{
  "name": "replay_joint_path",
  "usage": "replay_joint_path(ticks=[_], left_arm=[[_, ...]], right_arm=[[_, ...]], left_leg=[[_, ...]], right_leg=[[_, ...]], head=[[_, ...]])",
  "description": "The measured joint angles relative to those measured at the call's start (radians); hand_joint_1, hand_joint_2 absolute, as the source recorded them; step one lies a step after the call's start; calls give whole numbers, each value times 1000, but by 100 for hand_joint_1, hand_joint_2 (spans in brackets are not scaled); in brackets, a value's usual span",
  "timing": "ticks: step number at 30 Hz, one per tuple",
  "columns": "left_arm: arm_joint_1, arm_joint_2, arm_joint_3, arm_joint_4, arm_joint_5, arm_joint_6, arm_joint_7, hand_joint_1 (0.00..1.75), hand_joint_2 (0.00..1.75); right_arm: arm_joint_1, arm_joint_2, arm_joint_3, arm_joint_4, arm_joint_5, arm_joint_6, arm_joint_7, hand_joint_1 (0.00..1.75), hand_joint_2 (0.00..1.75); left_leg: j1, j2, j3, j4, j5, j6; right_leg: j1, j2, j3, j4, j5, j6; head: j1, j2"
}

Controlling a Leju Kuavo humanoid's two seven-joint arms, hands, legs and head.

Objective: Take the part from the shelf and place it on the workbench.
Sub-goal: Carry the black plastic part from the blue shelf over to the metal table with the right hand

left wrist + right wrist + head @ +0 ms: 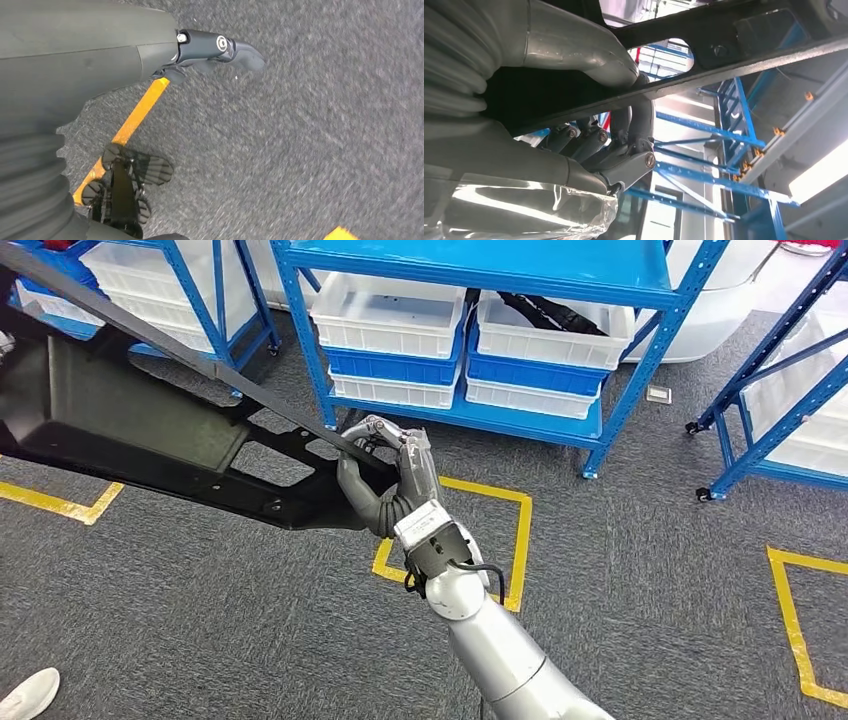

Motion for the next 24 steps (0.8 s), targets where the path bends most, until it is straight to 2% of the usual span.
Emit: replay_joint_path(ticks=[2, 4, 6, 7, 8, 9, 10, 11, 12, 13, 15, 16, 17, 18, 19, 21, 22, 23, 24], left_arm=[[4, 1, 1, 0, 0, 1, 0, 0, 175], [4, 0, 0, 0, 0, 0, 0, 0, 175], [4, -1, 0, 0, 0, 0, -1, 0, 175], [5, -1, 0, 0, 0, 0, 0, 0, 175], [6, -1, 0, 0, 0, 0, 0, 0, 175], [7, -1, 0, 0, 0, 0, 0, 0, 175], [7, -1, 0, 0, 0, 0, 0, 0, 175], [7, -1, 1, 0, 1, 3, -1, 0, 175], [8, -1, 2, 0, 4, 10, -4, 0, 175], [9, 0, 4, 0, 9, 23, -9, 0, 175], [15, -1, 16, 1, 23, 56, -27, 0, 175], [18, -1, 23, 1, 29, 73, -37, 0, 175], [21, -1, 30, 1, 34, 86, -46, 0, 175], [22, -1, 37, 1, 39, 96, -55, 0, 175], [22, -1, 43, 1, 45, 102, -63, 0, 175], [22, -2, 53, 1, 52, 103, -76, 0, 175], [23, -3, 56, 2, 54, 103, -80, 0, 175], [24, -3, 60, 2, 54, 105, -81, 0, 175], [24, -4, 64, 2, 54, 108, -82, 0, 175]], right_arm=[[-5, 5, 3, 8, 0, 0, 0, 175, 175], [-7, 4, 5, 14, -1, 0, -1, 175, 175], [-5, -1, 6, 22, -2, 0, -1, 175, 175], [-4, -2, 6, 26, -2, 0, -1, 175, 175], [-3, -3, 6, 30, -2, 0, -1, 175, 175], [-3, -4, 6, 32, -2, 0, -1, 175, 175], [-4, -4, 6, 34, -2, 0, -1, 175, 175], [-5, -3, 6, 35, -3, 1, -1, 175, 175], [-7, -2, 7, 36, -5, 3, -2, 175, 175], [-8, 0, 8, 38, -9, 8, -2, 175, 175], [-15, 9, 12, 43, -24, 20, 0, 175, 175], [-22, 17, 17, 48, -33, 24, 1, 175, 175], [-31, 26, 23, 53, -43, 27, 3, 175, 175], [-41, 35, 29, 60, -52, 29, 4, 175, 175], [-51, 42, 34, 67, -61, 30, 4, 175, 175], [-63, 48, 40, 84, -76, 30, 2, 175, 175], [-65, 49, 43, 93, -83, 30, -1, 175, 175], [-68, 50, 46, 101, -89, 30, -4, 175, 175], [-70, 52, 50, 108, -95, 29, -9, 175, 175]], left_leg=[[6, -17, 4, -17, 13, 14], [8, -36, 3, -26, 22, 22], [8, -59, -4, -25, 27, 23], [8, -71, -6, -25, 29, 21], [9, -85, -8, -24, 31, 19], [11, -98, -10, -22, 33, 16], [12, -111, -12, -19, 33, 11], [12, -123, -16, -14, 33, 6], [12, -132, -21, -10, 34, -1], [13, -138, -26, -7, 36, -9], [17, -147, -35, -7, 42, -22], [19, -137, -39, -3, 40, -27], [20, -119, -47, 14, 29, -31], [20, -95, -63, 52, 5, -35], [20, -69, -88, 111, -29, -40], [21, -49, -148, 249, -94, -46], [21, -47, -165, 288, -106, -47], [21, -46, -162, 291, -101, -45], [20, -43, -139, 254, -80, -41]], right_leg=[[0, 26, -15, 29, -20, 4], [-6, 71, -64, 138, -73, 0], [-13, 88, -126, 273, -123, 0], [-16, 89, -140, 303, -130, 6], [-20, 90, -132, 286, -118, 16], [-25, 93, -103, 229, -92, 28], [-32, 104, -64, 149, -63, 38], [-35, 117, -29, 79, -38, 44], [-37, 126, -7, 35, -22, 44], [-36, 131, 0, 16, -15, 39], [-33, 122, -3, 19, -7, 26], [-34, 117, -4, 18, -3, 20], [-36, 111, -4, 17, 0, 13], [-37, 103, -4, 15, 2, 6], [-35, 94, -4, 15, 3, 1], [-28, 71, -6, 15, 2, -4], [-24, 60, -6, 16, 1, -5], [-21, 48, -7, 16, 1, -6], [-18, 38, -7, 16, 0, -6]], head=[[1, 0], [5, 0], [8, 0], [8, 0], [8, 0], [8, 0], [8, 0], [9, 0], [9, 0], [9, 0], [8, 0], [8, 0], [5, 0], [3, 0], [0, 0], [-2, 0], [-2, 0], [-2, 0], [-2, 0]])
